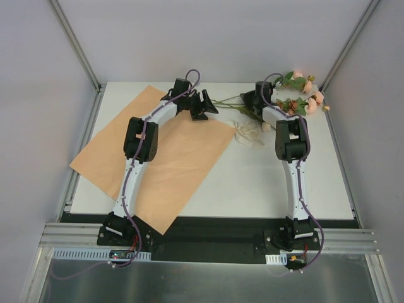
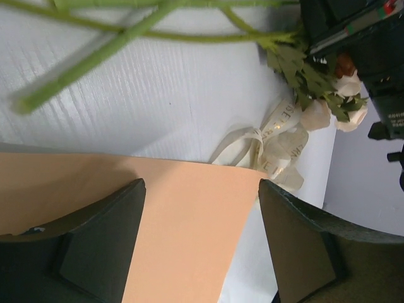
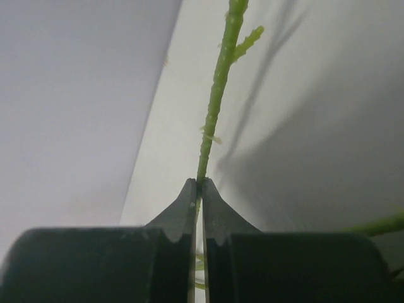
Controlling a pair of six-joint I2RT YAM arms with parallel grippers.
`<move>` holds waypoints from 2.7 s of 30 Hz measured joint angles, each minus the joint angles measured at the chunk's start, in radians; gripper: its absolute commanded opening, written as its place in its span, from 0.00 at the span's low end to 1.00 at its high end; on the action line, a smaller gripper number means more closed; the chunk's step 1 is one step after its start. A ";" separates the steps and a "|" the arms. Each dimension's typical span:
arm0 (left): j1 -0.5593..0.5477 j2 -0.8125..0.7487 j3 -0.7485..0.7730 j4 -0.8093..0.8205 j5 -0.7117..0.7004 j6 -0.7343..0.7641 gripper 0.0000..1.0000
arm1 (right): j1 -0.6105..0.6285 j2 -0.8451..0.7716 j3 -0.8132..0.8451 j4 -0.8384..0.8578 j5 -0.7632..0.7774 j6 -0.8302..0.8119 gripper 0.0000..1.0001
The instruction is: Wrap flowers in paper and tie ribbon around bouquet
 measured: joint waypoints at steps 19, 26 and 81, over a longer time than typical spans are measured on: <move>0.001 -0.867 -0.352 -0.167 0.129 0.147 0.82 | -0.040 -0.573 -0.315 0.191 -0.359 -0.301 0.00; -0.010 -1.092 -0.598 -0.222 0.167 0.211 0.87 | 0.085 -0.913 -0.532 0.055 -0.700 -0.554 0.00; 0.356 -0.447 -0.542 -0.670 -0.303 0.503 0.15 | 0.098 -0.506 -0.375 -0.371 -0.443 -0.556 0.54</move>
